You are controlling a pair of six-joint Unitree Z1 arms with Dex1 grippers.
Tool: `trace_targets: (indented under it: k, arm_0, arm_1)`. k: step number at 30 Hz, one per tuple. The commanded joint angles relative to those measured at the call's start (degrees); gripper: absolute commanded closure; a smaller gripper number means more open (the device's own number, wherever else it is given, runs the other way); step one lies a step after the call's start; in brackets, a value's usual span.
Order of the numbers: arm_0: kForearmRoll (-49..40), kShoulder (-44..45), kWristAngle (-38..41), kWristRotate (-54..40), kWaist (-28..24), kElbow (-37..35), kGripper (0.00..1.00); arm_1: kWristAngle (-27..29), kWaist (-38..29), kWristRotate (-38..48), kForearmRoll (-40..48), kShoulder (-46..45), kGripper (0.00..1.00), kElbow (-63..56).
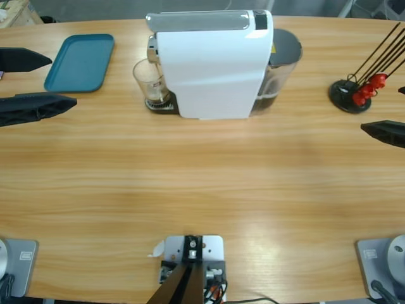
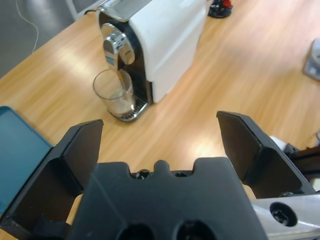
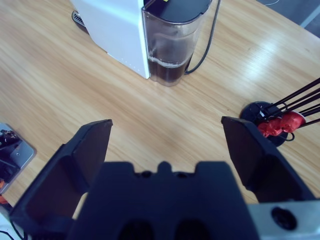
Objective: Pour coffee
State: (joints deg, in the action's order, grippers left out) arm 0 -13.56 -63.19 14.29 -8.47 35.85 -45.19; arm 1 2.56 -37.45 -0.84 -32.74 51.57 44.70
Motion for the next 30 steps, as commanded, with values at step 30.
trace_targets:
  k: [30]
  arm_0:
    - [-8.6,-2.6,-6.4,-0.3,-0.5,-1.2,0.000]
  arm_1:
    - [-0.6,-0.6,-0.7,0.2,-1.2,0.013,-2.0]
